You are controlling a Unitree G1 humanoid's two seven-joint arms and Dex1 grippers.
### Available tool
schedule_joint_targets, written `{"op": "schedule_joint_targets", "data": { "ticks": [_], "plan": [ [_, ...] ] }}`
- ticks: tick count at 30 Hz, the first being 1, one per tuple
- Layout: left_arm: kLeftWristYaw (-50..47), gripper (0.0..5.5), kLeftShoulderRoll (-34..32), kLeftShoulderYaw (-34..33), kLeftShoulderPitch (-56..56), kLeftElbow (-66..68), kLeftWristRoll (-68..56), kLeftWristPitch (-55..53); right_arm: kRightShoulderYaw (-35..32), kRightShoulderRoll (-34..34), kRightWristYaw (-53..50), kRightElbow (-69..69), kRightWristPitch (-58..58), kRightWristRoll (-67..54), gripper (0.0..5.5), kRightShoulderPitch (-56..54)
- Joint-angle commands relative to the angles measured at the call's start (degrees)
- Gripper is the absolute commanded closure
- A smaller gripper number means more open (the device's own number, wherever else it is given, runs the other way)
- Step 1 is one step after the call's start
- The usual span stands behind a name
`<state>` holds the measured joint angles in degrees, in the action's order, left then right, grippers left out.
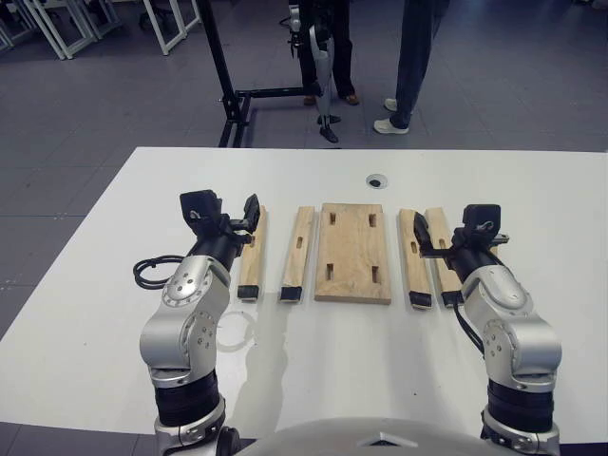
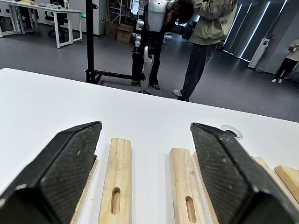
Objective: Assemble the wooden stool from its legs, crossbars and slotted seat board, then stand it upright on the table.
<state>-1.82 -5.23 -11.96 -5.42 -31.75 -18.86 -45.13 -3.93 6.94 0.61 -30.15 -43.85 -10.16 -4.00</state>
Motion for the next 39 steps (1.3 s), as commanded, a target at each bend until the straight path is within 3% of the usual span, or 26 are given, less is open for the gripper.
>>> {"op": "schedule_joint_targets", "data": {
  "ticks": [1, 11, 16, 37, 39],
  "plan": [
    [-1.05, 1.97, -0.11, 0.17, -2.24, 1.21, 0.35, -1.60, -0.66, 0.06, -0.30, 0.76, 0.53, 0.43, 0.00, -1.64],
    [1.46, 1.97, -2.88, 2.10, -2.09, -0.74, -0.39, -3.99, -0.56, 0.37, 0.52, 1.18, 0.65, 0.93, 0.00, -1.91],
    [1.01, 1.16, -5.99, 4.64, -1.89, 0.67, 4.41, -2.59, -0.55, 0.44, 0.91, 1.83, 1.19, 1.19, 0.00, -2.11],
    [1.89, 1.16, -7.24, 7.29, -0.80, 1.32, 10.78, 1.02, 0.06, 0.51, 1.07, 2.50, 2.20, 2.71, 0.00, -1.81],
    [1.91, 1.13, -7.24, 7.17, -0.94, 1.38, 10.75, 0.87, -0.60, 0.39, 0.73, 2.61, 2.46, 2.90, 0.48, -1.45]
  ]
}}
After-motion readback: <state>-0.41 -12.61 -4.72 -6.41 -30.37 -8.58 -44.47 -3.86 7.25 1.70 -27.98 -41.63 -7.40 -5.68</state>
